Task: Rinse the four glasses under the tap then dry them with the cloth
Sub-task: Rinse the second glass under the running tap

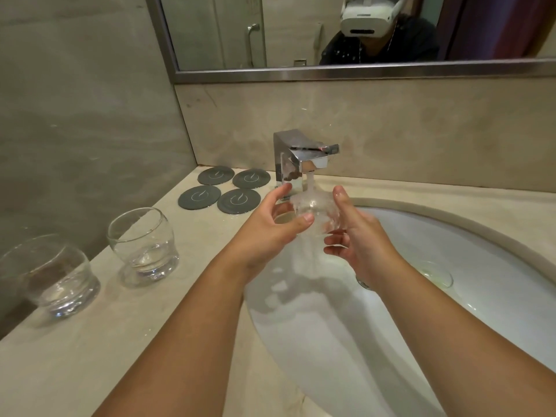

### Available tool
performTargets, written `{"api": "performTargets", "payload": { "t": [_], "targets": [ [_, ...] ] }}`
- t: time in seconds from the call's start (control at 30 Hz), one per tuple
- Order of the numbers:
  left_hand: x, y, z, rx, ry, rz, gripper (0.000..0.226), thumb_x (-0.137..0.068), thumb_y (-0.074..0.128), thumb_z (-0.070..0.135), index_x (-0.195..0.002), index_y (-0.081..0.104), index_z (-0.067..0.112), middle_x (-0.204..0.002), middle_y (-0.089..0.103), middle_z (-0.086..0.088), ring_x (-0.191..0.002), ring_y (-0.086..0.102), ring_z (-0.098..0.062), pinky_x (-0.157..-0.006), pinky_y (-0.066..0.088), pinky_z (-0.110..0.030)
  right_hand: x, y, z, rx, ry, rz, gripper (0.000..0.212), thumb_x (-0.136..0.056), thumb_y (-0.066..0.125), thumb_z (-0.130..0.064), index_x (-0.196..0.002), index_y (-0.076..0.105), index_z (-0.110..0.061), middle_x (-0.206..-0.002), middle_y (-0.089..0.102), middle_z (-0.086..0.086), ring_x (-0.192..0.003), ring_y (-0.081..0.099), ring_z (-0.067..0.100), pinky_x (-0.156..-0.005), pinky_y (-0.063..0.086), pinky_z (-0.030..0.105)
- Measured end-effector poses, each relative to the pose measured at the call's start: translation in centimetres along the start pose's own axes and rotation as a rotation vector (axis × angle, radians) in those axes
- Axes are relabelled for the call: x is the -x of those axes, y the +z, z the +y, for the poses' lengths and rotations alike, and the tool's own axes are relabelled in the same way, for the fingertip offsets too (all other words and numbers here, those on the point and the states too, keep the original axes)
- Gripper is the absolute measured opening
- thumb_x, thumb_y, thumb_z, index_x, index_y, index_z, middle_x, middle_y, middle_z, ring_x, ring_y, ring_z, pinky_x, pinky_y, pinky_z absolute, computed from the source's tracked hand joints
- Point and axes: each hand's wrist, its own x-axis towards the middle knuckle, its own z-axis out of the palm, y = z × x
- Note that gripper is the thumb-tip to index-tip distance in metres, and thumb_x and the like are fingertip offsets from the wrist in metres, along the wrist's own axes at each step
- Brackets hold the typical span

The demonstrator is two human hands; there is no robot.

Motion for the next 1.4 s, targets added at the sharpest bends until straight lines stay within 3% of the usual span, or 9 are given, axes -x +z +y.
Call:
{"api": "performTargets", "payload": {
  "t": [0.17,0.3,0.4,0.53,0.73,0.97,1.17,1.3,1.4],
  "targets": [
    [0.37,-0.10,0.30,-0.010,0.035,0.011,0.062,-0.088,0.085,0.041,-0.141,0.053,0.047,-0.141,0.061,-0.005,-0.132,0.065,-0.018,-0.106,0.059,-0.039,0.32,0.13,-0.06,0.002,0.053,-0.104,0.069,-0.088,0.058,-0.079,-0.111,0.078,-0.017,-0.088,0.068,0.005,-0.071,0.064,0.020,-0.069,0.056,0.037],
    [0.62,0.01,0.63,0.002,0.035,0.027,0.041,-0.100,0.072,0.037,-0.138,0.056,0.042,-0.136,0.067,-0.014,-0.124,0.070,-0.024,-0.106,0.060,-0.043,0.43,0.31,-0.28,-0.159,0.070,-0.159,0.044,-0.093,0.066,-0.065,-0.096,0.083,-0.025,-0.093,0.068,0.003,-0.073,0.063,0.021,-0.062,0.053,0.033],
    [0.55,-0.14,0.67,0.018,0.035,0.045,0.030,-0.104,0.068,0.034,-0.132,0.059,0.040,-0.122,0.070,-0.009,-0.100,0.068,-0.018,-0.103,0.061,-0.041,0.23,0.15,-0.35,-0.191,0.034,-0.182,0.027,-0.097,0.071,-0.043,-0.112,0.077,-0.022,-0.108,0.067,0.004,-0.074,0.061,0.021,-0.058,0.047,0.031],
    [0.56,0.03,0.88,0.030,0.035,0.044,0.035,-0.103,0.067,0.036,-0.137,0.058,0.034,-0.110,0.067,-0.008,-0.076,0.065,-0.009,-0.100,0.062,-0.038,-0.18,-0.03,0.02,-0.150,-0.076,-0.142,0.042,-0.092,0.079,-0.027,-0.130,0.070,-0.012,-0.105,0.072,0.005,-0.074,0.059,0.021,-0.056,0.047,0.029],
    [0.61,-0.34,0.42,-0.048,0.050,-0.012,0.075,-0.071,0.094,0.050,-0.133,0.054,0.062,-0.143,0.062,-0.005,-0.134,0.064,-0.016,-0.111,0.055,-0.043,-0.30,0.10,0.02,-0.189,-0.089,-0.057,0.035,-0.094,0.078,-0.033,-0.115,0.075,-0.005,-0.095,0.073,0.007,-0.065,0.059,0.018,-0.055,0.049,0.029],
    [0.61,-0.20,0.26,-0.044,0.086,0.028,0.061,-0.076,0.091,0.050,-0.128,0.059,0.055,-0.131,0.070,-0.009,-0.124,0.070,-0.017,-0.105,0.059,-0.040,-0.22,0.40,0.17,-0.194,-0.028,-0.095,0.073,-0.082,0.076,-0.060,-0.130,0.070,-0.005,-0.089,0.066,0.004,-0.062,0.058,0.013,-0.054,0.049,0.028],
    [0.44,-0.06,0.11,0.027,0.041,0.041,0.055,-0.097,0.076,0.025,-0.146,0.052,0.029,-0.126,0.077,-0.012,-0.129,0.068,-0.024,-0.092,0.062,-0.027,-0.12,0.09,0.08,-0.200,-0.089,-0.145,0.040,-0.095,0.077,-0.029,-0.134,0.069,-0.023,-0.104,0.071,0.003,-0.069,0.058,0.018,-0.055,0.042,0.030],
    [0.62,-0.09,0.14,0.020,0.032,0.008,0.075,-0.089,0.088,0.027,-0.150,0.047,0.038,-0.126,0.073,-0.010,-0.116,0.074,-0.015,-0.100,0.060,-0.031,0.03,0.04,0.10,-0.198,-0.162,-0.133,0.040,-0.095,0.078,-0.022,-0.133,0.070,-0.029,-0.105,0.065,0.008,-0.064,0.058,0.017,-0.058,0.046,0.030],
    [0.73,-0.15,0.25,-0.084,0.075,0.001,0.074,-0.089,0.088,0.021,-0.144,0.047,0.049,-0.124,0.071,-0.004,-0.101,0.077,-0.009,-0.091,0.059,-0.027,0.19,0.20,0.10,-0.173,-0.188,-0.141,0.035,-0.098,0.074,-0.027,-0.133,0.069,-0.031,-0.103,0.062,0.009,-0.060,0.056,0.016,-0.058,0.046,0.031]
  ]
}}
